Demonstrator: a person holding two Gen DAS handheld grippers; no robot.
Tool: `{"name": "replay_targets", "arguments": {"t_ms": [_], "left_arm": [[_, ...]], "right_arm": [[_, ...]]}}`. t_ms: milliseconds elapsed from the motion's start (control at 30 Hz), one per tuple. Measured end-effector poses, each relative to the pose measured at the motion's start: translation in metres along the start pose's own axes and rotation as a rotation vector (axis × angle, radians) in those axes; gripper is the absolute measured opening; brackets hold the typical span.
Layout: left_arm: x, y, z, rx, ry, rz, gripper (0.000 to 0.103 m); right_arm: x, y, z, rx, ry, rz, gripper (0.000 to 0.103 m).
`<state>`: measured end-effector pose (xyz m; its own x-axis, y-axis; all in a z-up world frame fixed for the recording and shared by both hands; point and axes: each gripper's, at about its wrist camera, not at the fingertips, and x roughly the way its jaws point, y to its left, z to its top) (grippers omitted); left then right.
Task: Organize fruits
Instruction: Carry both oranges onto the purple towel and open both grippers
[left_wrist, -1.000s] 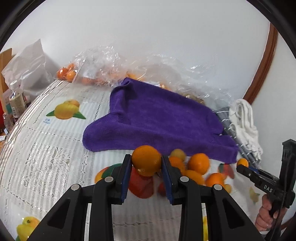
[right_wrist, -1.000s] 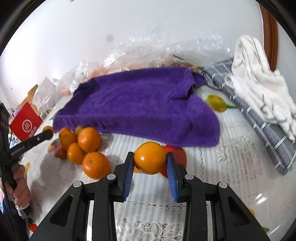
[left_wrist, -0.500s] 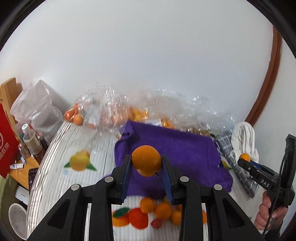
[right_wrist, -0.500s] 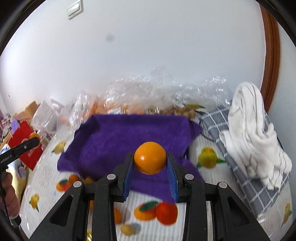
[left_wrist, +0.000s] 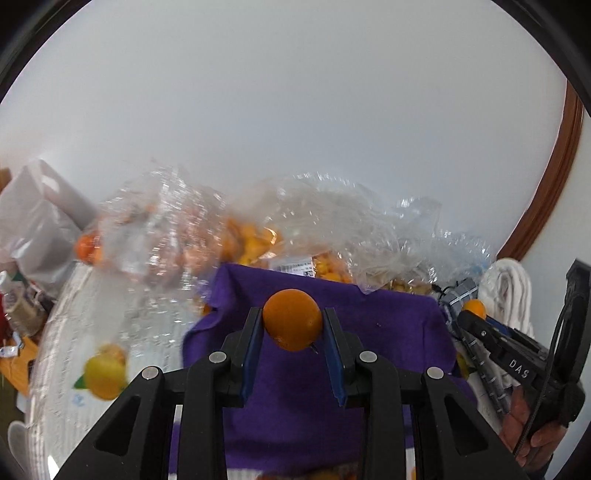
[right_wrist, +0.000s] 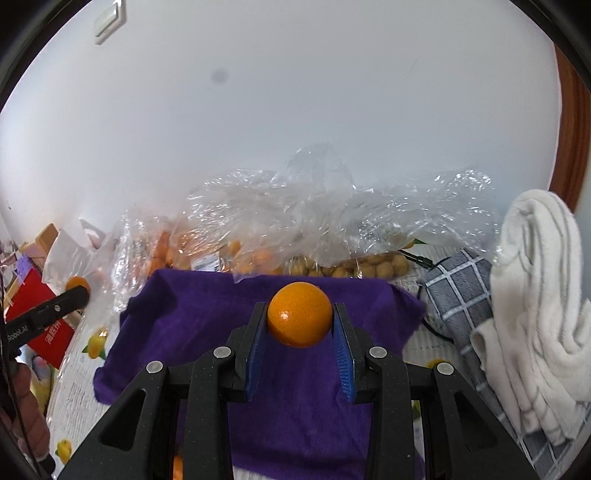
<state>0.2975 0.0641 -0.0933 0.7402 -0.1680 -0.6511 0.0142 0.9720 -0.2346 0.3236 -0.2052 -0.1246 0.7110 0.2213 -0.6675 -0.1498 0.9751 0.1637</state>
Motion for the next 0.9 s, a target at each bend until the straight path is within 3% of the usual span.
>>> {"name": "replay_targets", "arguments": {"t_ms": [200, 500, 900], "left_arm": [[0.042, -0.007, -0.013, 0.085, 0.061, 0.052, 0.03], [0.072, 0.004, -0.028, 0.102, 0.152, 0.078, 0.03], [0.083, 0.007, -0.032, 0.106, 0.166, 0.07, 0.03]], "right_arm": [[0.035, -0.004, -0.008, -0.013, 0.077, 0.014, 0.034], [0.06, -0.017, -0.022, -0.01, 0.147, -0.025, 0.034], [0.086, -0.014, -0.038, -0.045, 0.223, -0.036, 0.034]]}}
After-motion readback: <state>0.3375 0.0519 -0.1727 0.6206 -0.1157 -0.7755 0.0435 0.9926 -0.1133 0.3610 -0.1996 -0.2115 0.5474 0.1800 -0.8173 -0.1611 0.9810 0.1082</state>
